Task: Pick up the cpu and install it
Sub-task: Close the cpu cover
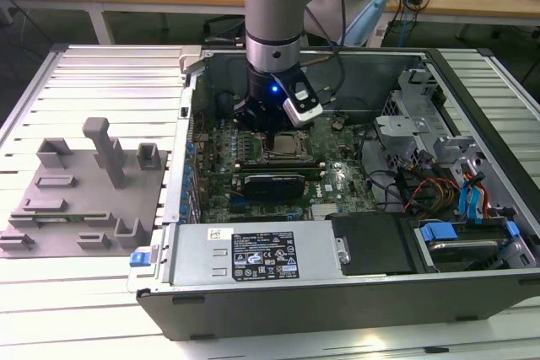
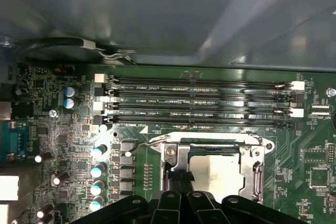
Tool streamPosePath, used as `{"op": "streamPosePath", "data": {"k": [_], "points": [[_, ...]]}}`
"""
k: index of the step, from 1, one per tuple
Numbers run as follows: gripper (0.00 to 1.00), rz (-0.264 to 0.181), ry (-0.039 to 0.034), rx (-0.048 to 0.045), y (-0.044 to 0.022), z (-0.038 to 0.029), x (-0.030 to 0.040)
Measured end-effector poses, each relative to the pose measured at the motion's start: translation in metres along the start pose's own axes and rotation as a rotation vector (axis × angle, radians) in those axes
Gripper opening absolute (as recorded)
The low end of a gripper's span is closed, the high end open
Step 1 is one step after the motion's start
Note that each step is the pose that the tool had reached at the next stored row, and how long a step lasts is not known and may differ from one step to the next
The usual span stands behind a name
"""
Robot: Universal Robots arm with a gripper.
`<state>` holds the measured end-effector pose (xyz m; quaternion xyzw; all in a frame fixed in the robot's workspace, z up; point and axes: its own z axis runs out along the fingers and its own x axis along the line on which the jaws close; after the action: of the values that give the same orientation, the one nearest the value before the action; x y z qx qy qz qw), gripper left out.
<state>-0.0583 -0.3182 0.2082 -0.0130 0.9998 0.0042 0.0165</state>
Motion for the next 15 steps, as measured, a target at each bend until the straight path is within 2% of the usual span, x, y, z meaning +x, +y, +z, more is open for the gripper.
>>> {"op": "streamPosePath", "data": {"k": [4,11,15], "points": [[0.11,-0.003,-0.0009,-0.0005,0.0001,0.0002,0.0027],[0.11,-0.007,-0.0007,-0.0005,0.0001,0.0011,0.0031],[0.11,-0.031,-0.0007,-0.0015,-0.0002,0.0012,0.003]]}}
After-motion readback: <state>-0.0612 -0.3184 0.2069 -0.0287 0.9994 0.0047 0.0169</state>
